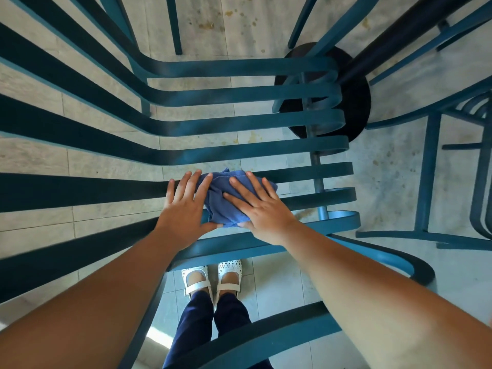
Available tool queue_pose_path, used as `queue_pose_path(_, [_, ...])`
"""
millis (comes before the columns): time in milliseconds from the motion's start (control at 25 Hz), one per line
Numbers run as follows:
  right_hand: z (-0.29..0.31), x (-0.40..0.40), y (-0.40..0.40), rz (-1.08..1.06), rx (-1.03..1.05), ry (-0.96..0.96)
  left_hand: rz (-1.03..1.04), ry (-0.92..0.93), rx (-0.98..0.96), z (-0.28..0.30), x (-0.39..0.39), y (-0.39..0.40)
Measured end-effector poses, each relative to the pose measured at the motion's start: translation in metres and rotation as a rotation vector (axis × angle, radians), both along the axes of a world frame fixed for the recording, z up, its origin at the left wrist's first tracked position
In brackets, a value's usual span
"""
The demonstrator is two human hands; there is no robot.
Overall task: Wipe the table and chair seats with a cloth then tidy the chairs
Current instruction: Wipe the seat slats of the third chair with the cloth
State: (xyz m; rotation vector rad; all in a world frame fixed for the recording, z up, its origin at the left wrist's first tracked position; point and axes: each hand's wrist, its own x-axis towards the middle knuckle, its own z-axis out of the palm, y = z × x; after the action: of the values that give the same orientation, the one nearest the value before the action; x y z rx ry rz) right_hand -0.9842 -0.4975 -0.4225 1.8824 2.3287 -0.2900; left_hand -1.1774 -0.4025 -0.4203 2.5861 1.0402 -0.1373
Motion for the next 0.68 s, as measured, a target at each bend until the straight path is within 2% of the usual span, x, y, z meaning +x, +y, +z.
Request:
queue_pose_path(160, [0.002,-0.014,0.002,-0.077,-0.048,-0.002,-0.009,-0.106,0.004,-0.009,0.0,-0.003])
queue_pose_path(240, [-0.003,-0.006,0.001,-0.02,0.001,-0.025,-0.025,-0.135,0.046,-0.013,-0.002,-0.01])
queue_pose_path(480, [-0.003,0.027,-0.015,0.01,0.023,-0.043,-0.027,-0.083,0.055,-0.022,0.01,-0.028])
queue_pose_path(680, [0.003,0.079,-0.042,-0.087,0.064,-0.162,-0.078,0.107,0.046,-0.023,0.016,-0.03])
